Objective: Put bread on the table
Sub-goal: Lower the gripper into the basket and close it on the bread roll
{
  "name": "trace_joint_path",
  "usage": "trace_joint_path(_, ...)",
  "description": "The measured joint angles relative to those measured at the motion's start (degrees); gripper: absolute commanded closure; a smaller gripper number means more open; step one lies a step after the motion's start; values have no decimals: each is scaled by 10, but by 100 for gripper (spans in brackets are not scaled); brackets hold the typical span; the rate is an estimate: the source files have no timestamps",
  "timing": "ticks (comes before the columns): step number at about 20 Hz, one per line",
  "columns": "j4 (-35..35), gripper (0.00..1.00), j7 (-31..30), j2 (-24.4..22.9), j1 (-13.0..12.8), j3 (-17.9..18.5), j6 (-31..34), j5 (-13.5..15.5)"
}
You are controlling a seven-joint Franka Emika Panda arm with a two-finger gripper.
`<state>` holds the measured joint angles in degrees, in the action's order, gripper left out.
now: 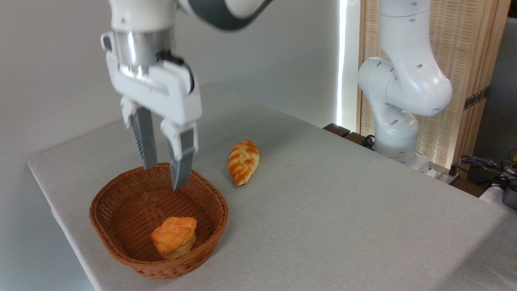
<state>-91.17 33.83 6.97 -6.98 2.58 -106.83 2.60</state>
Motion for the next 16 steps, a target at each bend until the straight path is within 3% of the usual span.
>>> trace_joint_path(4, -32, 0, 0, 35, -1, 0, -71, -6)
trace_joint_path(9, -92, 0, 0, 41, -2, -18, -136, -24)
trace_joint_path(16, -113, 0, 0, 47, -3, -29, -154, -58)
